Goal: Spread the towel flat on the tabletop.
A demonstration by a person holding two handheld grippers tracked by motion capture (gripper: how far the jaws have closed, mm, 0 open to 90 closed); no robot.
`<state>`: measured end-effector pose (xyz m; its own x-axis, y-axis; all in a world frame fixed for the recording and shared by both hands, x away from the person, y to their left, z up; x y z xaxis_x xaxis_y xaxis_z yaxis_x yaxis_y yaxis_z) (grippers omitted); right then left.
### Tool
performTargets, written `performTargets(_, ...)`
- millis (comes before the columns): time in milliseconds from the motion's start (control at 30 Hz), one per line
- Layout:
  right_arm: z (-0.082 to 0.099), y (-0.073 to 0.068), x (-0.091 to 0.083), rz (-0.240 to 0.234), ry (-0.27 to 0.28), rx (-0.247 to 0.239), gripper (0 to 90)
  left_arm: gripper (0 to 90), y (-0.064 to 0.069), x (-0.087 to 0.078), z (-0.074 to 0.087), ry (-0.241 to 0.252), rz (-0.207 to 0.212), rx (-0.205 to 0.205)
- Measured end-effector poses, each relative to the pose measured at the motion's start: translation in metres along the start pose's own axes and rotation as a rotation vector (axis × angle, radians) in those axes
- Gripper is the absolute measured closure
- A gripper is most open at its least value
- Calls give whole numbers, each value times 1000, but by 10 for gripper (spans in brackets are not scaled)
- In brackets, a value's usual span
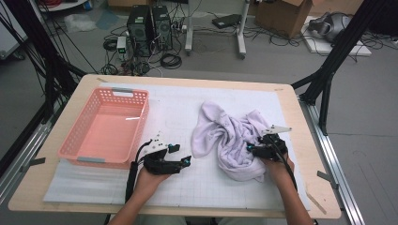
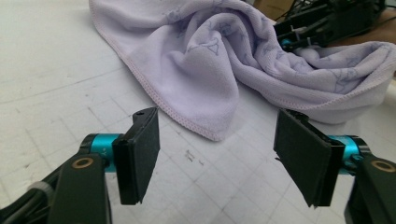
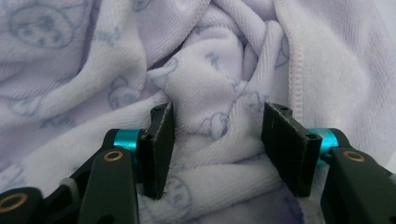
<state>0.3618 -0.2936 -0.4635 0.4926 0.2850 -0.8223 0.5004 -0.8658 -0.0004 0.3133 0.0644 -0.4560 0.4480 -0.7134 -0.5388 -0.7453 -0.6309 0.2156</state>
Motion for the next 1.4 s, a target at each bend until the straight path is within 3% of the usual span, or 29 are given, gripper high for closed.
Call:
performTargets(67, 4, -2, -7, -12, -6, -17, 456, 297, -1, 3, -2, -14, -12, 2)
performTargets(200, 13, -1, -12, 22, -13, -60, 440, 284, -5, 16, -14, -35, -22, -25)
performTargets(267, 14, 0, -11, 5, -7, -53, 458, 284, -5, 26, -20, -58, -33, -30)
performTargets(433, 15, -3, -14, -34, -21, -54, 696, 291, -6, 51, -31, -145, -66, -16)
performTargets(533, 19, -5, -19, -41, -37, -39, 753, 296, -5, 65, -32, -222, -92, 29)
performTargets(567, 21, -5, -21, -43, -40, -32, 760, 335, -3, 70, -31, -257, -98, 56)
performTargets(633, 26, -5, -26, -50, -51, -25, 763, 434, 2, 73, -33, -287, -166, 126)
performTargets(667, 29, -7, -29, -51, -58, -18, 764, 505, 2, 72, -34, -287, -145, 131)
performTargets(700, 33, -8, -32, -51, -62, -23, 764, 688, 2, 70, -34, -286, -132, 136)
performTargets(733, 38, -10, -36, -53, -67, -24, 764, 814, 1, 70, -33, -289, -131, 143)
performTargets(833, 57, -19, -53, -69, -83, -46, 763, 861, -7, 63, -34, -299, -186, 142)
performTargets(967, 75, -25, -63, -104, -67, -33, 762, 861, -30, 45, -33, -264, -266, 47)
performTargets(1033, 89, -36, -73, -167, -65, -36, 762, 861, -38, 38, -33, -243, -295, 24)
performTargets(1067, 89, -36, -73, -167, -65, -36, 762, 861, -42, 34, -33, -232, -304, 10)
performTargets(1133, 96, -44, -79, -217, -77, -55, 755, 859, -48, 29, -32, -213, -314, -14)
performTargets(1200, 99, -47, -86, -244, -82, -76, 709, 823, -49, 26, -30, -202, -284, -20)
performTargets(1300, 91, -39, -105, -246, 6, -54, 608, 562, -41, 27, -32, -175, -224, -21)
performTargets(1400, 69, -27, -117, -180, 103, -50, 555, 444, -31, 32, -37, -117, -152, -12)
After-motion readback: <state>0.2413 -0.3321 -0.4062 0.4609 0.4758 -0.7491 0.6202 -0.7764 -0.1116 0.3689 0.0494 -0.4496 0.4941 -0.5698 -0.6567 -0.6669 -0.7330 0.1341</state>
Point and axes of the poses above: each handheld gripper's, and its own axes: x roughly forward along the jaws, z roughly out of its underside, y roughly to its right, the point moved 3 cm from there along x, roughly forward along the jaws, and after that the axes turned 11 degrees about -y, right-handed, at the moved point
